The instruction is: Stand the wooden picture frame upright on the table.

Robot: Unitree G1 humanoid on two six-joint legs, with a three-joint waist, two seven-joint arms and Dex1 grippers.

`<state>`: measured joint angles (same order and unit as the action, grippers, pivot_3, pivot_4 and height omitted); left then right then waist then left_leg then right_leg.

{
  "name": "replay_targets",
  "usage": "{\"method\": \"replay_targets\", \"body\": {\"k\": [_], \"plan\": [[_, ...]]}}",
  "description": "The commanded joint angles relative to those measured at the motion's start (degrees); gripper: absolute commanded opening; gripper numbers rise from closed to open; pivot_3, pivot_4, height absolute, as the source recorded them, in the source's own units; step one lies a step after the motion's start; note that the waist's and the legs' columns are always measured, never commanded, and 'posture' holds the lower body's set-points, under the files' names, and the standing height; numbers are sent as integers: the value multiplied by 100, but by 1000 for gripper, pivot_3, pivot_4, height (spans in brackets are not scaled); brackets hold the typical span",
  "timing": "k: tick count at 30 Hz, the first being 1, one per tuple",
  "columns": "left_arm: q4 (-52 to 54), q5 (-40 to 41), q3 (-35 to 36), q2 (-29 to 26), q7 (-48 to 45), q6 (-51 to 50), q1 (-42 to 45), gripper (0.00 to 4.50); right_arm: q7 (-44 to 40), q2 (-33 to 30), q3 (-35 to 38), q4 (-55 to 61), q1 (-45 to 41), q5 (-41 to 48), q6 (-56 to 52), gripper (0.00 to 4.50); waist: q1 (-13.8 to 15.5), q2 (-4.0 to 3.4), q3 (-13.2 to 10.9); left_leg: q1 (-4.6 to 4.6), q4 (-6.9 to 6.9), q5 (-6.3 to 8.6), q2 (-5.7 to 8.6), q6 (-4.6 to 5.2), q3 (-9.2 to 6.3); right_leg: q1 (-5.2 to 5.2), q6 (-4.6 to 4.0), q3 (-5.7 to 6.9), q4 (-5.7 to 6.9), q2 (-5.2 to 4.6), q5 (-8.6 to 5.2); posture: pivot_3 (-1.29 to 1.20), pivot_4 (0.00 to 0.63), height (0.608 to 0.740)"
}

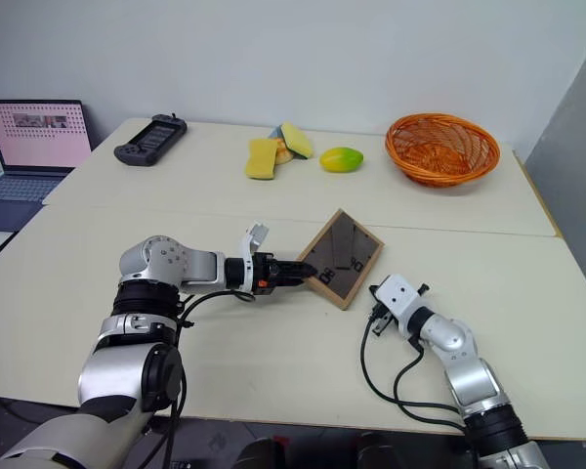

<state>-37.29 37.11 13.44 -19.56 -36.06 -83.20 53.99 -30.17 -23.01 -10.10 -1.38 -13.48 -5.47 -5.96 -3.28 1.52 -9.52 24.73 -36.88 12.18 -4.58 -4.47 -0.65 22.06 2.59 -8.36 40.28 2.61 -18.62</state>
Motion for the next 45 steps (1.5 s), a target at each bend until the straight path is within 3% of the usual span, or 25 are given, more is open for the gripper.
{"method": "replay_targets", "body": {"k": [1,7,14,20,23,27,30,36,44,45], "plan": [[205,218,189,-210,-427,313,455,1322,-105,-302,340,75,12,120,-37,0,2,0,-2,1,0,0,0,0,0,1,0,0,0,0,0,0,150,740],[695,489,307,-483,-871,426,641,1322,-214,-579,600,-85,91,243,-24,0,4,-1,-5,4,4,0,0,0,0,3,0,1,-2,0,0,0,150,740],[2459,771,-183,-947,-1652,700,32,1322,-560,-793,968,-47,100,759,-324,0,6,-3,-8,5,7,-12,0,-21,-2,2,-1,1,-2,0,0,0,150,740],[3847,605,-455,-1406,-1827,1507,-728,1322,-1759,-1340,2266,973,-247,3397,-2533,0,10,-23,-23,5,3,-12,-1,-20,0,0,-1,-2,-5,-1,0,0,150,740],[4073,637,-374,-1403,-1619,1645,-858,1322,-1978,-1721,2871,1444,-759,4863,-3701,0,7,-29,-38,5,2,-3,-2,-2,1,0,-1,-4,-6,-1,0,0,150,740],[4088,727,-256,-1327,-1396,1633,-900,1322,-1623,-1785,3286,1738,-1410,6043,-4500,0,6,-36,-47,6,2,-1,-2,2,-4,-5,0,-2,-19,2,0,0,150,740],[4188,685,-339,-1348,-1377,1773,-996,1322,-578,-1307,3307,1785,-2148,6709,-4882,0,-15,-31,-51,7,4,0,-3,3,-12,-8,0,4,-28,2,0,0,150,740],[4125,718,-332,-1345,-1268,1768,-949,1322,174,-835,2841,2059,-2415,6762,-4961,0,15,-30,-55,20,6,0,-2,3,-15,0,0,6,-29,2,0,0,150,740],[4105,753,-363,-1366,-1258,1752,-906,1322,168,-693,2331,2079,-2231,6298,-4659,1565,20,-30,-58,24,7,0,-2,2,-15,6,0,7,-30,1,0,0,150,740],[4099,752,-365,-1368,-1261,1753,-903,1322,159,-686,2282,2022,-2228,6219,-4615,1565,19,-30,-58,24,7,0,-2,2,-14,6,0,7,-29,1,0,0,150,740]]}}
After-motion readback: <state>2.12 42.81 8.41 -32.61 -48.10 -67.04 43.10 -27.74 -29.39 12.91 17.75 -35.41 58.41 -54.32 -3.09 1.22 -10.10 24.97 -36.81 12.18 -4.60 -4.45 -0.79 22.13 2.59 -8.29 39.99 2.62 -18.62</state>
